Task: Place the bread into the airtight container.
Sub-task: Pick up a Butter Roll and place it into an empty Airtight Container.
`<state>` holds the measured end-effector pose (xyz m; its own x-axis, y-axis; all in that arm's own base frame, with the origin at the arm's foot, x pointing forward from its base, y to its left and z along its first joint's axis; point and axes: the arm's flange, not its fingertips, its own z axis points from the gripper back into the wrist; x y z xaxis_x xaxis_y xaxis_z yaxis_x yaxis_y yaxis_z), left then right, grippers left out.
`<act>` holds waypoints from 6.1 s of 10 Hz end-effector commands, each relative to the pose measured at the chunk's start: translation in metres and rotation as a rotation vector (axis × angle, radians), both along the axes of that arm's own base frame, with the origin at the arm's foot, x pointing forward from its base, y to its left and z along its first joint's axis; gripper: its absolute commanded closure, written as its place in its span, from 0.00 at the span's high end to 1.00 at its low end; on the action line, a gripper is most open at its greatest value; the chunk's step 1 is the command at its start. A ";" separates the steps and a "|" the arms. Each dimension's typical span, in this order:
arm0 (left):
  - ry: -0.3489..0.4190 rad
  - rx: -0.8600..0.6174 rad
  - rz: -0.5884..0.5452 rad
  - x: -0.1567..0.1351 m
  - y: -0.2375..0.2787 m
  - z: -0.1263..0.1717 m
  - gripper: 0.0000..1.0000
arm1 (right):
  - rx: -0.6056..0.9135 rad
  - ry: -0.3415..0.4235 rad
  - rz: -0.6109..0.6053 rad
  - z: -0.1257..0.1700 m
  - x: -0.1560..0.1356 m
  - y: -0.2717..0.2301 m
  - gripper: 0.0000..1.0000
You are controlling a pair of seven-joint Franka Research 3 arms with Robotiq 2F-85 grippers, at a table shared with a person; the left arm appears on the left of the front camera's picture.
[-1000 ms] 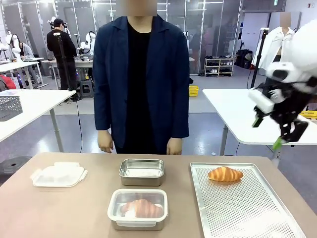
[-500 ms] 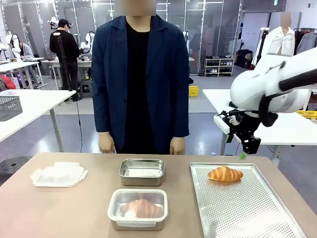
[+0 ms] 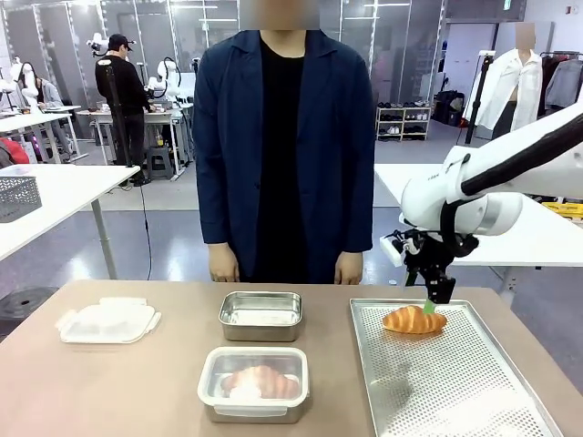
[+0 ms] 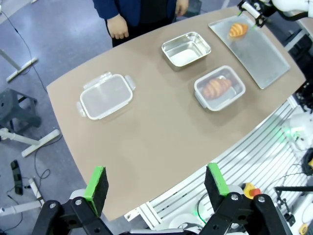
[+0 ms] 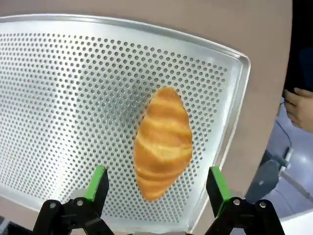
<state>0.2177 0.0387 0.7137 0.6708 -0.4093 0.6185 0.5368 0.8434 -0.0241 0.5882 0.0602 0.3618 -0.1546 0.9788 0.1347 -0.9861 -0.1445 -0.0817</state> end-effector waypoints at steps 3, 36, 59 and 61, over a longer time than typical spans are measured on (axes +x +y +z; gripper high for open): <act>-0.002 -0.001 -0.009 0.000 -0.001 0.001 1.00 | 0.013 0.067 -0.090 -0.031 0.008 0.010 1.00; -0.002 -0.001 -0.009 0.000 -0.001 0.001 1.00 | -0.012 0.126 0.031 0.029 0.035 0.375 0.02; -0.002 -0.001 -0.009 0.000 -0.001 0.001 1.00 | -0.017 0.140 0.023 0.020 0.030 0.359 1.00; -0.002 -0.001 -0.009 0.000 -0.001 0.001 1.00 | -0.017 0.140 0.023 0.020 0.030 0.359 1.00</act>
<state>0.2177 0.0386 0.7137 0.6708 -0.4095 0.6184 0.5369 0.8433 -0.0239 0.6185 0.4170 0.3821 -0.1869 0.9728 0.1372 -0.9783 -0.1970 0.0640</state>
